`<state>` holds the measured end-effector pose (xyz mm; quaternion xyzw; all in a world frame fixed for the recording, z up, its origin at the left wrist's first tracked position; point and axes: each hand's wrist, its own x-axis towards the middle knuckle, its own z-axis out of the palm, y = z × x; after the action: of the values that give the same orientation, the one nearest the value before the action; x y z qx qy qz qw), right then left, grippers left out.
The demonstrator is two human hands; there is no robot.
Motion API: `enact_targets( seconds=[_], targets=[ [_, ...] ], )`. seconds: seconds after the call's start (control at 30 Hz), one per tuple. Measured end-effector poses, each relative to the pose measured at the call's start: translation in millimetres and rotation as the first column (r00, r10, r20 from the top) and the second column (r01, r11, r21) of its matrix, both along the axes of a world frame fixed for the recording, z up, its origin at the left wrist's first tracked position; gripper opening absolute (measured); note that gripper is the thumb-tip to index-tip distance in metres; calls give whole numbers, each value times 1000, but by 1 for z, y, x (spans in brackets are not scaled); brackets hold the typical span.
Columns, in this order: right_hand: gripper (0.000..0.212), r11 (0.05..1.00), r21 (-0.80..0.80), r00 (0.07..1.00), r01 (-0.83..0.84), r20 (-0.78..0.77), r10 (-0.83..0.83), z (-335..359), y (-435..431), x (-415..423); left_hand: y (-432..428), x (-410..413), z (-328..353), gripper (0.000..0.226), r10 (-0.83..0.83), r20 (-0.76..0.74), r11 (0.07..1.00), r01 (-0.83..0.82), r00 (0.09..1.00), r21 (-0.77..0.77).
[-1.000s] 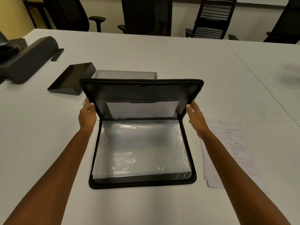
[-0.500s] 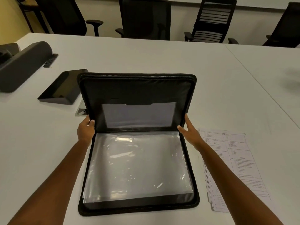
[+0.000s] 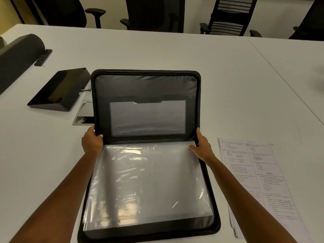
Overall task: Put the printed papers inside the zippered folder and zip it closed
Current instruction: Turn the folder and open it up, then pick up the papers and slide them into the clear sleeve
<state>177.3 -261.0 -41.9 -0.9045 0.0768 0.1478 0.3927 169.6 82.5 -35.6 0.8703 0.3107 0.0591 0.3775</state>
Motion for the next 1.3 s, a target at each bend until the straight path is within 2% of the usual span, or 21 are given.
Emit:
enact_targets(
  seconds=[0.1,0.23,0.37,0.43,0.53,0.73,1.07,1.2,1.3],
  targets=[
    [79,996,-90,1000,-11,0,11,-5,1,0,0,0,-3,43,-10,-23,1000,10,1000,26],
    [76,984,-176,999,-29,-28,25,-7,2,2,0,1,-3,39,-71,-135,994,81,988,68],
    [68,962,-266,996,-61,-73,43,-4,5,6,-18,-7,-4,60,-148,-218,981,170,965,87],
    [65,954,-288,994,-80,-93,55,-3,4,5,-32,-15,-8,68,-200,-255,949,252,946,189],
    [61,950,-300,994,-91,-92,67,-2,0,-2,-56,-27,-12,60,-261,-295,874,355,919,333],
    [54,961,-265,997,-75,-43,66,-6,-13,-33,-117,-55,-21,59,-417,-333,805,514,846,297],
    [46,944,-320,992,-77,73,105,-11,-49,-106,-214,-114,-29,60,-589,-385,670,696,710,259],
    [40,942,-336,983,-7,170,68,-11,-73,-131,-252,-131,-28,59,-660,-358,625,747,660,226],
    [38,917,-394,981,66,193,12,-13,-94,-147,-278,-142,-23,57,-724,-283,605,776,629,177]
  ],
)
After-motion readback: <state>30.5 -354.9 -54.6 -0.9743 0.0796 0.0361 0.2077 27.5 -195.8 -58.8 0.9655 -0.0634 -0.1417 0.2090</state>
